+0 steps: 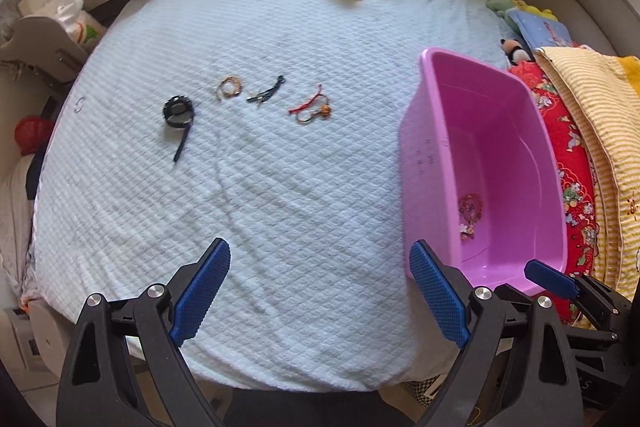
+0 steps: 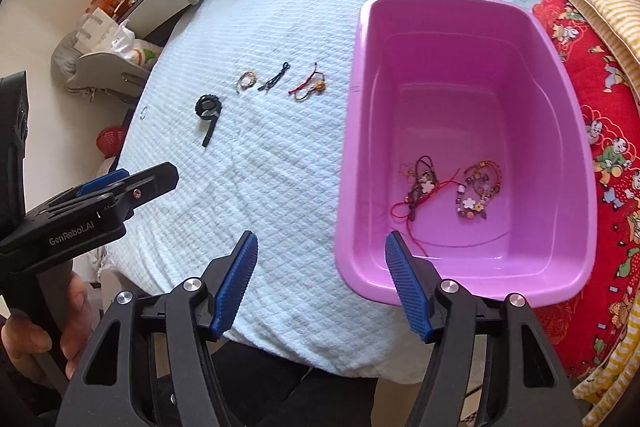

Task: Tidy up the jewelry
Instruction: 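Withdraw both tools from the tub back over the remaining jewelry, then move left tool to black watch while right tool approaches black cord keychain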

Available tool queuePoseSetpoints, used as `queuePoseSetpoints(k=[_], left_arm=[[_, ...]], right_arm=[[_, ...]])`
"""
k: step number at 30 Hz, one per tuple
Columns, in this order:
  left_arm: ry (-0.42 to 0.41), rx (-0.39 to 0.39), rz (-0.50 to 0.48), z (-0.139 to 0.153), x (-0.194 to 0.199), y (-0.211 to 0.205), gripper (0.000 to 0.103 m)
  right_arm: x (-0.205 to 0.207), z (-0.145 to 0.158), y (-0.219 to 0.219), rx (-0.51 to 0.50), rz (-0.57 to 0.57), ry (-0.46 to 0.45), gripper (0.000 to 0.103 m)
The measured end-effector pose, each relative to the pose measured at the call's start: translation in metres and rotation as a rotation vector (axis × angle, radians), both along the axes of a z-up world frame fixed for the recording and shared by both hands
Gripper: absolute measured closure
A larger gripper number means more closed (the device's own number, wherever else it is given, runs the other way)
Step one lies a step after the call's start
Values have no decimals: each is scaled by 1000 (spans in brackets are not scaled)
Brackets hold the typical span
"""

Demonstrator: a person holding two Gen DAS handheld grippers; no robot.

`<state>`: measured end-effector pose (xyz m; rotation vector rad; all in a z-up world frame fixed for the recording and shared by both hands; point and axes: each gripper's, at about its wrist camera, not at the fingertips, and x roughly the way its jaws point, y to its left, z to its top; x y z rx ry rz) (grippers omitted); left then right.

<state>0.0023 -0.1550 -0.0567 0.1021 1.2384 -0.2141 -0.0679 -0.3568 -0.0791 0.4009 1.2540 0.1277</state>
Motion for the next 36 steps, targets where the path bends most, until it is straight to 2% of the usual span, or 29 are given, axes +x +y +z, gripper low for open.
queuePoseSetpoints(k=[8, 13, 17, 19, 22, 28, 31, 36], left_arm=[[-15, 12, 178, 6, 19, 96, 14], [-46, 13, 229, 3, 38, 152, 14], [-90, 24, 203, -6, 63, 190, 12], [-103, 35, 175, -11, 80, 207, 12], [-147, 13, 128, -19, 106, 230, 12], [-196, 2, 61, -52, 160, 248, 12], [-219, -11, 61, -74, 180, 250, 12], [-277, -49, 78, -118, 202, 248, 12]], right_arm=[[23, 2, 73, -5, 106, -2, 39], [44, 1, 112, -28, 94, -20, 39], [65, -9, 142, -63, 36, -34, 39], [75, -14, 158, -87, -25, -34, 39], [92, -21, 179, -106, -110, -57, 39], [136, -45, 208, -184, -237, -120, 39], [160, -63, 214, -213, -251, -132, 39], [195, -106, 217, -263, -205, -167, 39]])
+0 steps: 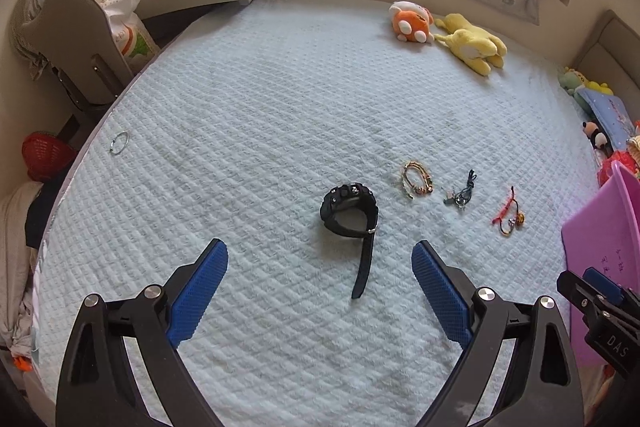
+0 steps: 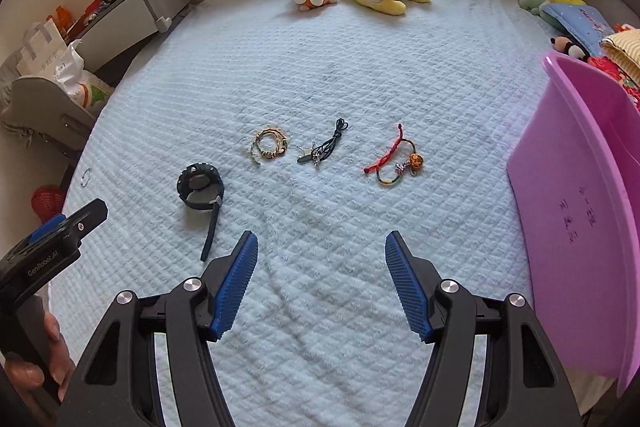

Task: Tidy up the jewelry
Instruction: 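Move left tool to black watch while right tool approaches black cord keychain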

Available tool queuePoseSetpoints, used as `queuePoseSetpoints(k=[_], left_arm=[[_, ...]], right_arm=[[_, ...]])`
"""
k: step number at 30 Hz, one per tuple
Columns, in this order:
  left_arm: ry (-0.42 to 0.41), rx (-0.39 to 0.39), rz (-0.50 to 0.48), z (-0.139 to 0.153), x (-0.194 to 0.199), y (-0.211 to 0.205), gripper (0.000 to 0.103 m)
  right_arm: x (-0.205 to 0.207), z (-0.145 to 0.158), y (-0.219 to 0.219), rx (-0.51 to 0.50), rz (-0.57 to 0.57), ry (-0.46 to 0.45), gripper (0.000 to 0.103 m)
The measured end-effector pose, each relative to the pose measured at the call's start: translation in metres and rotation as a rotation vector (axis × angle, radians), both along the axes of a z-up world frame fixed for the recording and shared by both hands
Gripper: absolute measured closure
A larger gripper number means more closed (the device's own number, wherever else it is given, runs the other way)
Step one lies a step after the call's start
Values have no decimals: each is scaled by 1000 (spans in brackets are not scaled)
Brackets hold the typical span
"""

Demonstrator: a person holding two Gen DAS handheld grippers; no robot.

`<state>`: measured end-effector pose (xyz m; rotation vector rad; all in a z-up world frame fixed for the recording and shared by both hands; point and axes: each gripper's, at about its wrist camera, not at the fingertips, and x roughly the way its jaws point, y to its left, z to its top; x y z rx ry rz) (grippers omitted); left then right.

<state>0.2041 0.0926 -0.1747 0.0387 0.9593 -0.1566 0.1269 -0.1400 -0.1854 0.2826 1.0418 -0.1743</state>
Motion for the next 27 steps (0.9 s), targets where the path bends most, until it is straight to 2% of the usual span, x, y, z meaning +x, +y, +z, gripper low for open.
queuePoseSetpoints(k=[6, 11, 18, 27], left_arm=[[-64, -5, 38, -58, 28, -11, 12], [-57, 28, 76, -99, 52, -11, 12], [-68, 45, 74, -124, 67, -14, 12], [-61, 45, 83, -142, 79, -11, 12]], right_arm=[[36, -63, -1, -34, 46, -47, 39], [63, -101, -4, -23, 47, -75, 39], [86, -128, -1, -44, 54, -89, 39], [109, -142, 2, -59, 59, -104, 39]])
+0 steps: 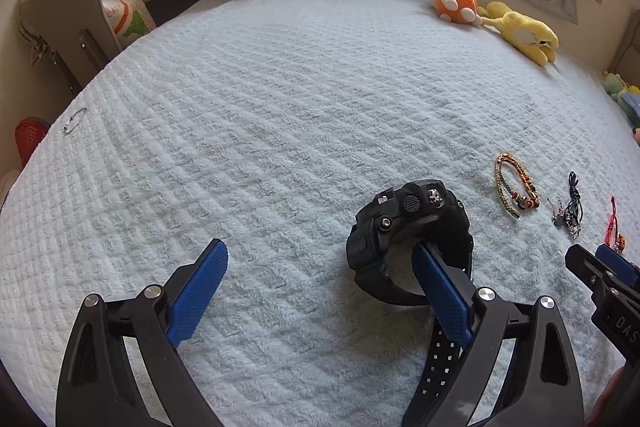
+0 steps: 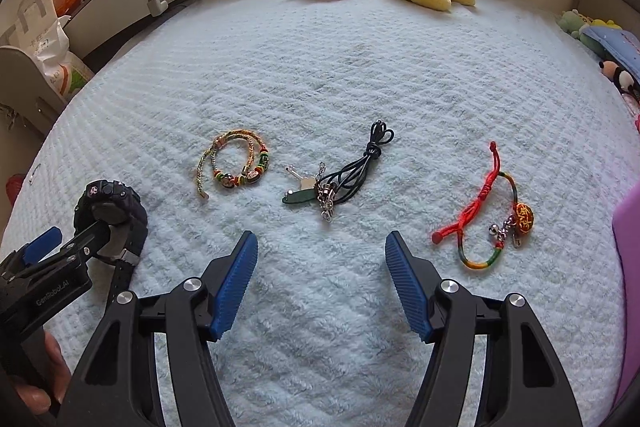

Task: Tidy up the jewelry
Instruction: 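Move left tool to black watch while right tool approaches black cord keychain, then close left gripper on black watch while right gripper closes on black cord keychain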

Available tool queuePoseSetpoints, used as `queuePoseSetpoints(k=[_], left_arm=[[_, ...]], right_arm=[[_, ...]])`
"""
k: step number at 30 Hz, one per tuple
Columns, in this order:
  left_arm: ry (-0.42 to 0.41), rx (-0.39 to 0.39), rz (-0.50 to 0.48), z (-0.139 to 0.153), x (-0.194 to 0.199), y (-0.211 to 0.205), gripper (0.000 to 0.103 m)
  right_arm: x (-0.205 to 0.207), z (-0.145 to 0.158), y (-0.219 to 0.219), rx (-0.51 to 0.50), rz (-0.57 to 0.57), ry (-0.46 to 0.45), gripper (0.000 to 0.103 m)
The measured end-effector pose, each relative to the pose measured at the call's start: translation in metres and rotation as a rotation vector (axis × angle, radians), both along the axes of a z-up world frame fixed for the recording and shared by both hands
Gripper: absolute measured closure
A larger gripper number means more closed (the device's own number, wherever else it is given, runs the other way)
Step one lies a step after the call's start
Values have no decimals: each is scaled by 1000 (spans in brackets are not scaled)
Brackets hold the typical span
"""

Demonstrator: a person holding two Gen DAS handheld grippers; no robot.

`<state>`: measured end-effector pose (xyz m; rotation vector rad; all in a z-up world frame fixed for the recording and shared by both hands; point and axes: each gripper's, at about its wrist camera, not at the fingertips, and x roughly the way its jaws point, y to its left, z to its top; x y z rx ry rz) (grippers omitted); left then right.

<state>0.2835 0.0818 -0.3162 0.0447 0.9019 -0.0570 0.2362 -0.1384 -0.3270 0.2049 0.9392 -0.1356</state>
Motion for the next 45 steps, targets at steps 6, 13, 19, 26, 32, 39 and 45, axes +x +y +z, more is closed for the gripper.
queuePoseSetpoints(k=[6, 13, 19, 26, 32, 39, 45], left_arm=[[-7, 3, -4, -6, 6, -2, 12], [-9, 9, -23, -12, 11, -8, 7], [-3, 26, -37, -17, 17, -15, 6], [7, 21, -44, -21, 21, -18, 5], [18, -3, -43, -23, 23, -18, 6], [15, 10, -39, -23, 15, -18, 15], [-16, 69, -108, -20, 0, -48, 59]], right_arm=[[10, -7, -1, -9, -11, -5, 39], [23, -14, -2, -27, -4, -10, 39], [35, -17, -3, -50, -2, -13, 40], [41, -21, -1, -73, -4, -23, 40], [46, -23, 0, -84, -6, -20, 40], [48, -24, 0, -90, -5, -14, 40], [49, -25, 1, -94, -5, -8, 40]])
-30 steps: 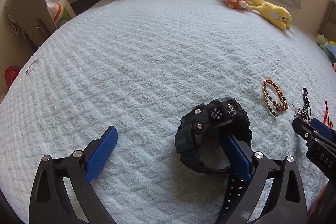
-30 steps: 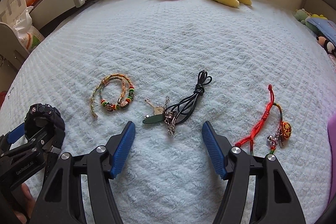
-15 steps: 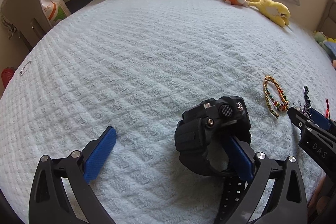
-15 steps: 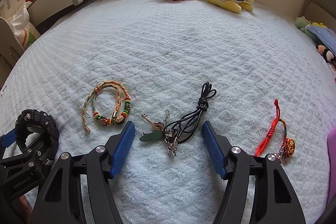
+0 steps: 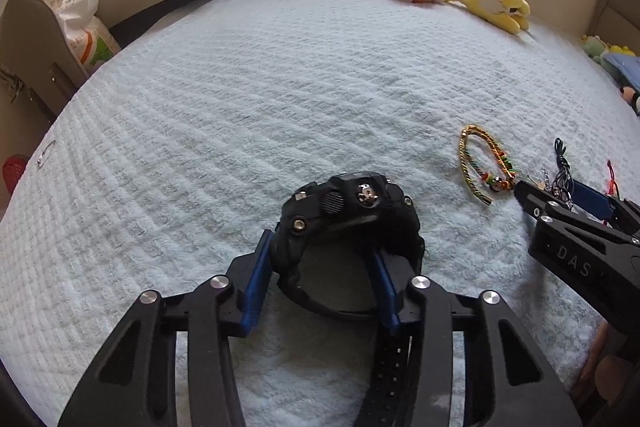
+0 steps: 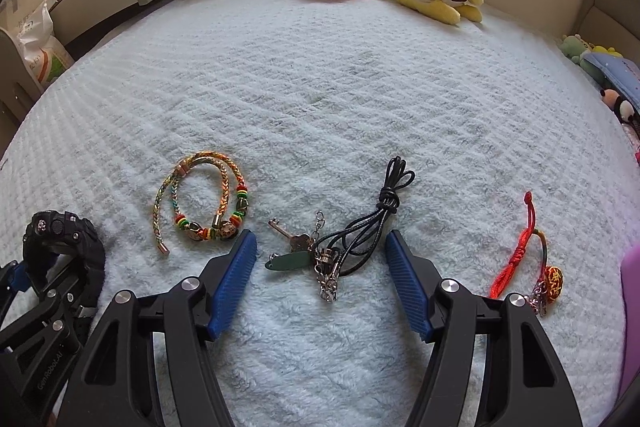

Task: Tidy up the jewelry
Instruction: 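Close left gripper on black watch while right gripper closes on black cord keychain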

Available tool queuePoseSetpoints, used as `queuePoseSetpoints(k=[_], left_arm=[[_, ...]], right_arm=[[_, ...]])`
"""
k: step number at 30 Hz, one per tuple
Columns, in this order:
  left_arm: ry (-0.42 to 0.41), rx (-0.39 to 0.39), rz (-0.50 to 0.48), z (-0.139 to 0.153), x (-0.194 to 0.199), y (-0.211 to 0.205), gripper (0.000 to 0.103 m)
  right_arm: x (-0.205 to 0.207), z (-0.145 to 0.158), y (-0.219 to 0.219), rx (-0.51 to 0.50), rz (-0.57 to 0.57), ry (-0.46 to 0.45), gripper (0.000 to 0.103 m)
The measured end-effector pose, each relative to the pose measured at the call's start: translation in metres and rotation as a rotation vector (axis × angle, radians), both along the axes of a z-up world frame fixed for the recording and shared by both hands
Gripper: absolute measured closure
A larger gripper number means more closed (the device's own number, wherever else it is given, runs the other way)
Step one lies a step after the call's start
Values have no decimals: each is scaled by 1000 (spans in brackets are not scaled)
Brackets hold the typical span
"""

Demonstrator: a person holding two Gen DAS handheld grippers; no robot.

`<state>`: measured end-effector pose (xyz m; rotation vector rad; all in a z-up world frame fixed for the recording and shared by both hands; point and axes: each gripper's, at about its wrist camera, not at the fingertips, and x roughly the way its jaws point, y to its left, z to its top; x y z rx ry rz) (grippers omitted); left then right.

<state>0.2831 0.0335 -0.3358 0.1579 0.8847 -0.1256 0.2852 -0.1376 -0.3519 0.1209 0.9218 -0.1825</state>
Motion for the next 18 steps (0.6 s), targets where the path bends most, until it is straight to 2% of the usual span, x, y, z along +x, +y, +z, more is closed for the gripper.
queuePoseSetpoints(k=[5, 7, 8, 10, 12, 13, 14, 18], left_arm=[[28, -55, 9, 2, 3, 9, 61], [36, -71, 8, 4, 4, 12, 62], [40, -81, 9, 5, 4, 14, 63], [43, -102, 12, 8, 2, 18, 66], [44, -115, 15, 11, 0, 22, 68], [46, -119, 15, 12, -1, 22, 69], [48, -122, 14, 13, -2, 23, 70], [52, -131, 12, 15, -3, 24, 71]], right_arm=[[-4, 2, -2, 19, 1, -5, 45], [-7, 3, -3, 26, 3, -13, 58], [-8, 4, -2, 26, 5, -15, 61], [-11, 7, -3, 33, 4, -16, 75], [-13, 10, -5, 55, 8, -17, 81], [-15, 11, -5, 61, 9, -18, 89], [-16, 13, -6, 63, 8, -16, 93], [-23, 19, -6, 69, 12, -16, 93]])
